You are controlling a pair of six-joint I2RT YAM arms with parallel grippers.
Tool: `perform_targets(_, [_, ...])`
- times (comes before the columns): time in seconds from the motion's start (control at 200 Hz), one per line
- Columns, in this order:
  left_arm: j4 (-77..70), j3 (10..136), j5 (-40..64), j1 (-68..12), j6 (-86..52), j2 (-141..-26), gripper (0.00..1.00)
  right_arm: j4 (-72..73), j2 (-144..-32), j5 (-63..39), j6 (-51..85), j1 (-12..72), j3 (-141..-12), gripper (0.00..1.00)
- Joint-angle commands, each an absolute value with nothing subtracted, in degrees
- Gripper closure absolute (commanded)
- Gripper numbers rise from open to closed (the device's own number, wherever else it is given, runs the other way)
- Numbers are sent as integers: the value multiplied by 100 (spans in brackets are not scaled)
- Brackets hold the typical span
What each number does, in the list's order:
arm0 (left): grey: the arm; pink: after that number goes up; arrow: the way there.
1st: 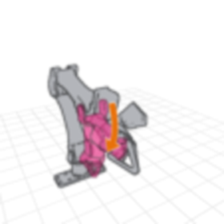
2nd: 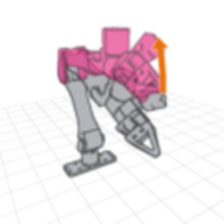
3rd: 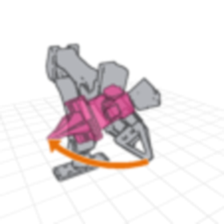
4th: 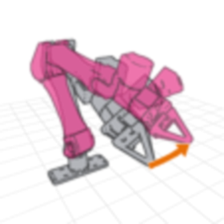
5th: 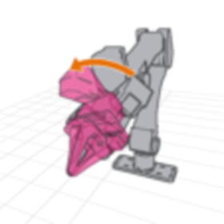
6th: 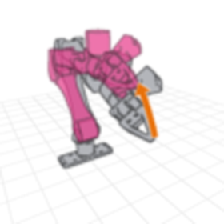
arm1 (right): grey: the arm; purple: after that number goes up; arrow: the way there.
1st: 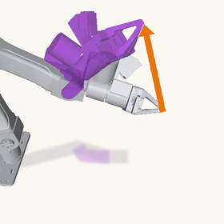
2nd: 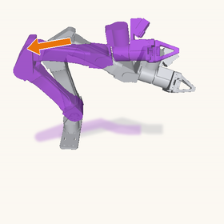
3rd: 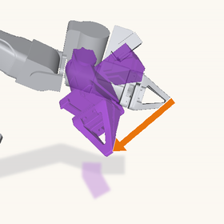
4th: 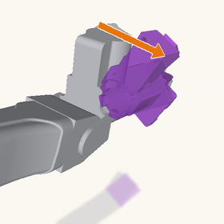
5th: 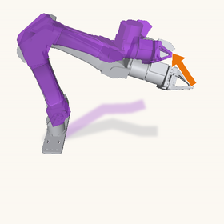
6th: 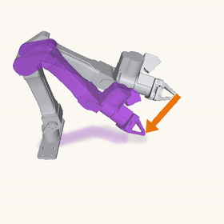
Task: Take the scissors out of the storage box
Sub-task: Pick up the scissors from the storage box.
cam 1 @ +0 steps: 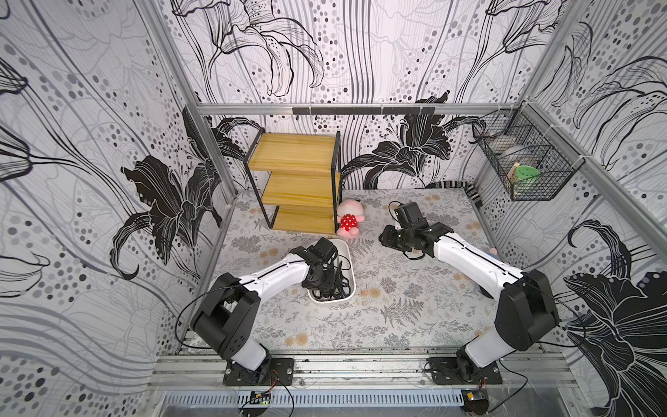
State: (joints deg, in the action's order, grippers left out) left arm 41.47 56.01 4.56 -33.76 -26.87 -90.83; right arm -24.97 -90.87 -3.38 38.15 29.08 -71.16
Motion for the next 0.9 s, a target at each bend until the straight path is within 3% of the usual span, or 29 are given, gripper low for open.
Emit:
perform_targets(0.0, [4175, 5756, 480, -3427, -2577, -9186, 76, -2650, -9119, -189, 3772, 2936, -7269, 60])
perform_targets(0.21, [4165, 5810, 406, -3419, -2602, -9168, 100, -2674, -9014, -123, 3750, 2936, -7225, 60])
perform_targets(0.721, [4516, 6319, -12, -3413, -2714, -8477, 100, -2309, -9145, -720, 3491, 3211, -7474, 60])
perform_targets(0.896, [4044, 6416, -286, -3419, -2947, -8372, 100, -1462, -9176, -1871, 3394, 3361, -7383, 59])
